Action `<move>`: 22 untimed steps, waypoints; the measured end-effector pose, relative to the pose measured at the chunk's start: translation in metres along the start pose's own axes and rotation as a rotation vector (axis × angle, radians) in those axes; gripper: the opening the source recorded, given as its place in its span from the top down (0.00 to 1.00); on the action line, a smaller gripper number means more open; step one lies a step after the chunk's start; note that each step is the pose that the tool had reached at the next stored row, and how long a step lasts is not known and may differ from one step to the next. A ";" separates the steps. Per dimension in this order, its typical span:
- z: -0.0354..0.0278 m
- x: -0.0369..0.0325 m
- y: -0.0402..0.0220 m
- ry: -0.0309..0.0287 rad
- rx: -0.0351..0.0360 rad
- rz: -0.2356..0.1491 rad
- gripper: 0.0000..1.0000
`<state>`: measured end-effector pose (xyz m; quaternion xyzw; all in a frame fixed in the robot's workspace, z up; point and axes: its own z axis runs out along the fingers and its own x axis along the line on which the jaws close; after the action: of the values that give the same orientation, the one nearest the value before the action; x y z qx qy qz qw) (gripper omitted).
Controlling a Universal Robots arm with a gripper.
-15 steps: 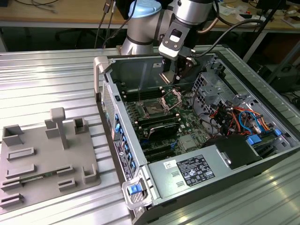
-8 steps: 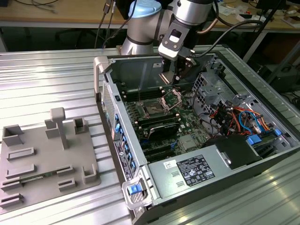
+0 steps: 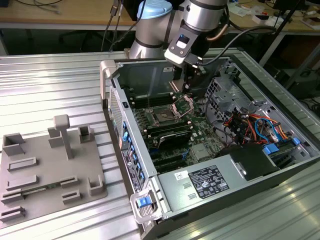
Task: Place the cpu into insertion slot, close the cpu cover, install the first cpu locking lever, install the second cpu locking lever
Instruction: 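Place the cpu into insertion slot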
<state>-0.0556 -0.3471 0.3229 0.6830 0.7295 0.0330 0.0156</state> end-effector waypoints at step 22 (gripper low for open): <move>0.0224 0.0023 -0.0076 -0.0024 0.0235 0.056 0.45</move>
<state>-0.0618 -0.3447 0.3001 0.7034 0.7103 0.0240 0.0075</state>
